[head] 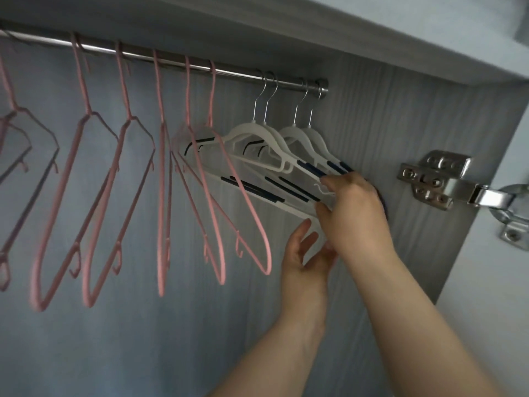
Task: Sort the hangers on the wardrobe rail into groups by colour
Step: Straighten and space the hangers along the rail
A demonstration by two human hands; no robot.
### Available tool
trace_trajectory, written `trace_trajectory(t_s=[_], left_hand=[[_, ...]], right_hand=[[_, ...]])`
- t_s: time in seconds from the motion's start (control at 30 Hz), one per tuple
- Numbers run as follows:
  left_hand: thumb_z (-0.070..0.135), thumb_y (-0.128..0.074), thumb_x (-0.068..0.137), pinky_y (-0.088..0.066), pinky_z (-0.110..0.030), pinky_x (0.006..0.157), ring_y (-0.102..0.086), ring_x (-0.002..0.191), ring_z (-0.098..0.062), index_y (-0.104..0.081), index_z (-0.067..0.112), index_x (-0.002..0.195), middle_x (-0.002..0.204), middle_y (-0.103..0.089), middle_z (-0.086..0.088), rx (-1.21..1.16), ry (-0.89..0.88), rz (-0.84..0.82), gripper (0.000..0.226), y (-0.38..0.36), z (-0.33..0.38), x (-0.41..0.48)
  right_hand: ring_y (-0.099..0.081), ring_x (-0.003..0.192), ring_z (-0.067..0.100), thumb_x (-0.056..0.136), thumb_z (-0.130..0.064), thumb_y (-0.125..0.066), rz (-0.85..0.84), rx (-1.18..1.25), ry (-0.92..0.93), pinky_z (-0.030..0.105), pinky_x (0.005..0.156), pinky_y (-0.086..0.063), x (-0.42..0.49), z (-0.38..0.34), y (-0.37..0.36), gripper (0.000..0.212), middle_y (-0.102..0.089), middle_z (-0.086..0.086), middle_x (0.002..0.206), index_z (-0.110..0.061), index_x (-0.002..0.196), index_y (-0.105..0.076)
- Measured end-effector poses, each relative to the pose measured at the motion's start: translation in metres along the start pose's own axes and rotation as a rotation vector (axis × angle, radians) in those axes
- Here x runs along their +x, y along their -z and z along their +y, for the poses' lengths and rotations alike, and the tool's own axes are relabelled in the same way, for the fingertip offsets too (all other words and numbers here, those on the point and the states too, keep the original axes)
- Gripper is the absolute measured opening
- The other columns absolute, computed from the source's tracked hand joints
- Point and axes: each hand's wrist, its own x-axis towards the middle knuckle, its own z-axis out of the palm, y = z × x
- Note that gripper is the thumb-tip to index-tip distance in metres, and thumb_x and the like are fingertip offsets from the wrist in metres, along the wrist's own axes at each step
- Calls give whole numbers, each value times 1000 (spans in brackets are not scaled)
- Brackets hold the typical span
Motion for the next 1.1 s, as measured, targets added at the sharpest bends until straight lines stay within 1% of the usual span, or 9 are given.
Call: trace_trajectory(t_s=[0.27,0.37,0.43,0.5,0.6,0.77,0.9,1.03,1.1], left_hand=[[7,-61,83,-44,-34,101,-59,106,-5,-52,41,115,121,-55,5,51,-27,-3,48,-3,-2,1],[2,-54,85,-51,-17,83,-61,88,10,-48,40,120,119,-55,3,126,-81,-67,52,-5,-1,5],[-2,-51,85,-49,-13,72,-62,85,4,-51,37,116,115,-57,-2,213,-134,-102,49,-3,-1,8],[0,-53,84,-48,-15,74,-62,89,-8,-56,30,113,111,-61,-6,276,-187,-118,42,1,-1,9],[3,-56,81,-46,-21,75,-62,88,-18,-62,21,103,102,-67,-10,260,-239,-103,29,8,-3,7],[7,-54,66,-45,-29,73,-61,81,-14,-64,12,95,87,-69,-8,180,-287,-27,30,17,-9,4],[13,-60,58,-47,-18,68,-63,81,-8,-64,12,94,85,-70,-2,120,-300,-13,36,20,-4,1],[28,-59,48,-46,-12,62,-63,75,0,-68,30,80,75,-71,12,108,-337,-13,34,27,0,1],[29,-58,50,-47,-12,63,-63,77,0,-70,38,77,77,-71,13,154,-352,-19,30,32,0,2]], right_hand=[[-44,110,32,82,1,-56,100,-30,-49,37,84,-44,0,10,-4,46,-48,15,119,-12,126,-55],[-49,103,33,79,5,-58,128,-6,-27,37,78,-48,-3,12,-8,41,-55,15,113,-9,117,-63],[-54,95,35,74,8,-61,157,35,19,36,73,-48,-4,13,-9,40,-60,16,105,-7,111,-66],[-59,90,35,74,3,-65,181,87,92,31,73,-47,-5,14,-8,36,-64,15,98,-6,108,-67],[-63,97,20,88,-24,-57,48,289,55,19,81,-44,-9,2,-5,31,-69,5,104,-13,117,-62],[-54,69,5,96,-23,-40,-14,499,-61,2,57,-36,-11,-18,-13,28,-59,-10,75,-15,109,-63],[-49,69,9,96,-23,-39,19,479,-67,20,65,-40,-11,-28,-22,29,-54,-5,73,-10,104,-63],[-44,55,10,95,-22,-40,65,435,-19,24,54,-37,-13,-35,-24,25,-42,-13,57,-15,96,-64],[-46,53,9,95,-21,-40,53,421,18,25,54,-36,-14,-38,-23,24,-47,-10,57,-14,92,-63]])
